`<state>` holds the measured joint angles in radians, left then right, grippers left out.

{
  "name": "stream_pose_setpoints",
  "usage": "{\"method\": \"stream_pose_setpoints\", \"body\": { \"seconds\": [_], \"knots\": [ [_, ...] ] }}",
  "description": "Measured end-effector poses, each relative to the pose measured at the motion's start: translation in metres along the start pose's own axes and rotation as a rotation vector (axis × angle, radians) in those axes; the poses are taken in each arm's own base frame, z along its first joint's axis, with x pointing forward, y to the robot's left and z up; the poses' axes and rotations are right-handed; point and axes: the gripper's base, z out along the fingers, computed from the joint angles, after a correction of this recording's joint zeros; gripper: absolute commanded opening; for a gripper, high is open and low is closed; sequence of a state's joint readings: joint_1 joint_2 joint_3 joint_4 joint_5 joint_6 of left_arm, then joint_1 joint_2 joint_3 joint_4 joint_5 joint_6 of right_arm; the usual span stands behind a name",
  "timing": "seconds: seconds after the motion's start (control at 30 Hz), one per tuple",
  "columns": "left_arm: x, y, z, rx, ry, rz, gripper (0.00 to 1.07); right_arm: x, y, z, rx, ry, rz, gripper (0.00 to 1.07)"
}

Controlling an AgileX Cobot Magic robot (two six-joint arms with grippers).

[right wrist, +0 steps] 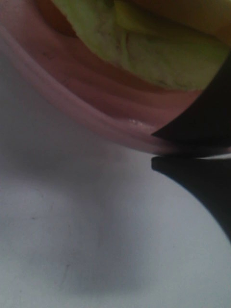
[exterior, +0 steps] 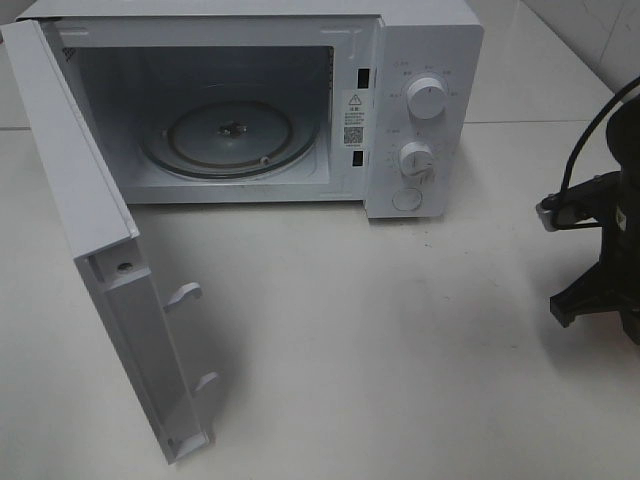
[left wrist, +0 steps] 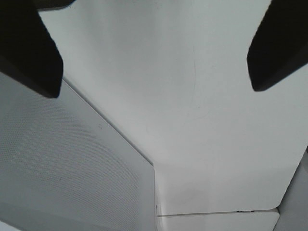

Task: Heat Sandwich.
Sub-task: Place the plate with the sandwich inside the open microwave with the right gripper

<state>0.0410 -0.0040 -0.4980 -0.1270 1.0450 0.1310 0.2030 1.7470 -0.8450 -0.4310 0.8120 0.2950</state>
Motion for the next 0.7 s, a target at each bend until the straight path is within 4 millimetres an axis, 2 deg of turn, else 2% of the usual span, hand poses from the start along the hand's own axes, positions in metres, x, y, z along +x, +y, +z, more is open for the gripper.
{"method": "stream_pose_setpoints", "body": {
  "seconds": [0.37,0.7],
  "knots": [
    [0.0,0.0,0.0,0.0,0.0,0.0,1.01,0.011,0.011,-0.028,0.044,-0.017,-0.055,0.0],
    [0.0,0.0,0.0,0.0,0.0,0.0,1.01,0.029,0.034,-0.05,0.046,-0.072,-0.12,0.0]
  ]
}}
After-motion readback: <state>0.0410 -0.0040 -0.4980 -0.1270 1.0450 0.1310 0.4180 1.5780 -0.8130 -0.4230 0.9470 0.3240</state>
